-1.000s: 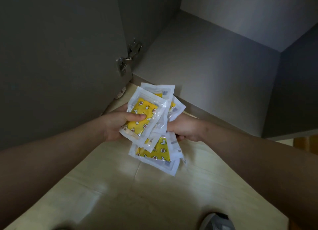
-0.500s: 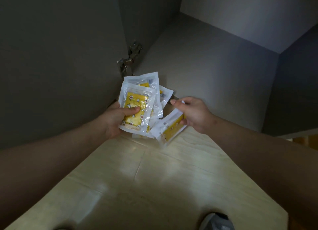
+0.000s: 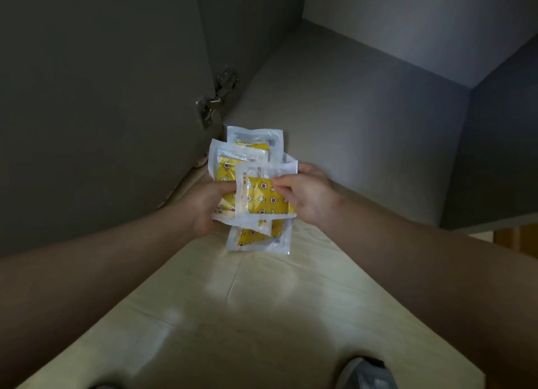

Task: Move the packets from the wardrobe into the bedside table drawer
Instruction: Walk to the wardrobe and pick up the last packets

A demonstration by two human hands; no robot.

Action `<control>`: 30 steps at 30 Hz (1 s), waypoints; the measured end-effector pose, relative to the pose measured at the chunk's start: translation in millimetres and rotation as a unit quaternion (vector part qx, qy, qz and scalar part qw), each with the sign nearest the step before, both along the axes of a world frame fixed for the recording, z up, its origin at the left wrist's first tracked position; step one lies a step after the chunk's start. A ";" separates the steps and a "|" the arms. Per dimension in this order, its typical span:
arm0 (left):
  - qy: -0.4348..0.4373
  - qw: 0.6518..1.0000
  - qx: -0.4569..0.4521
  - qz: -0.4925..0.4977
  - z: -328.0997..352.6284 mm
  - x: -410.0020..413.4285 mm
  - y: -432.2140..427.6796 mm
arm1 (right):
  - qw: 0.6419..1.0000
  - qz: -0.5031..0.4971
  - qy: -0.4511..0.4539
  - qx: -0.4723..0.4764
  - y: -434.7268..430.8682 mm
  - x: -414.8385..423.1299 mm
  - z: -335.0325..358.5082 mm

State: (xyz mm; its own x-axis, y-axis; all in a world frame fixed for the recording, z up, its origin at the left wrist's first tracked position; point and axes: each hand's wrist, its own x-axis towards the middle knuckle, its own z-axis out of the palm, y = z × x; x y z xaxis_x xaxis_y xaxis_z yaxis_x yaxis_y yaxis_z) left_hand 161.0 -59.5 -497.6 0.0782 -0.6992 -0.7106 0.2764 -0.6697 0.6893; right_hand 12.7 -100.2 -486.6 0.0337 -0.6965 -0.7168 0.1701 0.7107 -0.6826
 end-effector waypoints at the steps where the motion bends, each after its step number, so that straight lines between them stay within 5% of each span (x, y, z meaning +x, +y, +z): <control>1: -0.001 1.000 0.008 0.001 -0.8 0.3 0.9 | 1.000 -0.008 0.014 0.009 2.7 1.2 -2.7; 8: 0.032 0.998 0.014 -0.052 -7.2 -19.4 9.5 | 0.994 -0.066 0.067 0.049 9.6 6.6 -20.6; 14: -0.005 1.000 0.025 -0.016 -15.0 -19.6 8.0 | 0.996 -0.074 -0.019 0.051 8.2 -5.5 -10.9; 23: -0.018 0.999 0.027 -0.005 -17.8 12.5 6.2 | 0.987 0.048 0.132 0.078 2.8 -23.4 -24.5; 30: 0.013 1.000 0.023 -0.005 -1.9 9.1 7.6 | 0.981 0.081 -0.127 0.124 10.9 -10.1 -23.8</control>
State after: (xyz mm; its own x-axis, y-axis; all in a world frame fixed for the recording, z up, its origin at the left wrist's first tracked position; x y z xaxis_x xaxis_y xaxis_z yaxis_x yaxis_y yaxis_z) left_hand 170.1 -52.0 -499.5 0.0529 -0.6660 -0.7441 0.2868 -0.7036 0.6501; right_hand 2.6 -89.4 -510.4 0.3278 -0.4725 -0.8181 0.1836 0.8813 -0.4354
